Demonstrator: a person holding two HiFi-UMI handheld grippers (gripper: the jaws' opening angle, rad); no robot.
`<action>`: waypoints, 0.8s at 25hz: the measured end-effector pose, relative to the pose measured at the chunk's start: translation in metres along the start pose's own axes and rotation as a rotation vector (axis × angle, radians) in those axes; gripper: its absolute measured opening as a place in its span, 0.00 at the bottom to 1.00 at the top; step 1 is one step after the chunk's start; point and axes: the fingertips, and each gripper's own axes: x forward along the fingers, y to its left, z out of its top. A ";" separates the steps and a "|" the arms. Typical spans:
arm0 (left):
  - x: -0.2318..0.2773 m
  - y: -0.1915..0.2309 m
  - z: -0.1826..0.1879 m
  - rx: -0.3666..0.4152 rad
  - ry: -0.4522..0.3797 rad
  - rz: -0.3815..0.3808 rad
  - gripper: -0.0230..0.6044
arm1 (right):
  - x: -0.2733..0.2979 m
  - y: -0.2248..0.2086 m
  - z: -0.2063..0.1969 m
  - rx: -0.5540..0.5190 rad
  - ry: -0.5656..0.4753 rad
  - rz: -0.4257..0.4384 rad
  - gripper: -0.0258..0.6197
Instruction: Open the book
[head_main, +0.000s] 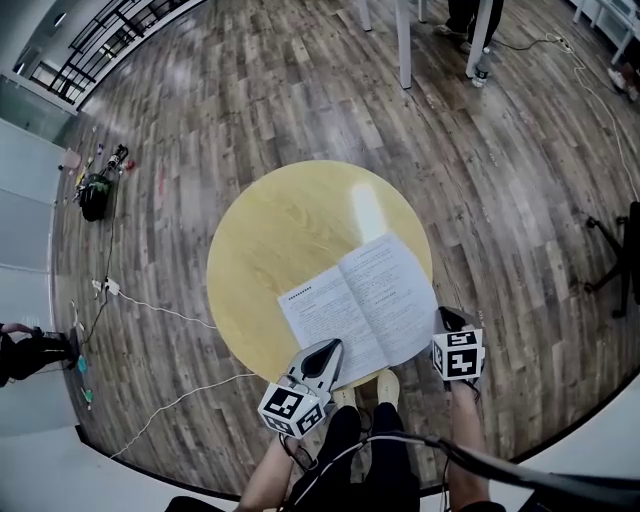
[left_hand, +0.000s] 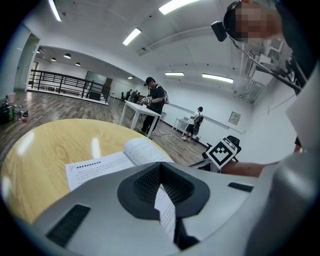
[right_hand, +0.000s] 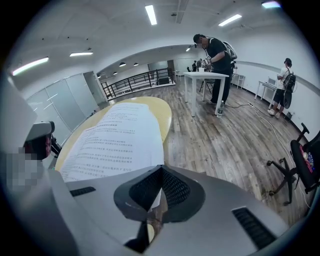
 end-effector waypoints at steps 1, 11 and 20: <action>0.000 0.000 -0.002 -0.001 0.002 0.001 0.03 | 0.001 0.000 -0.001 0.000 0.002 0.000 0.05; -0.008 -0.004 0.000 -0.008 -0.004 0.004 0.03 | -0.010 -0.002 0.010 -0.002 -0.048 -0.022 0.05; -0.019 -0.009 0.012 0.005 -0.035 0.006 0.03 | -0.027 0.001 0.016 -0.022 -0.062 -0.029 0.05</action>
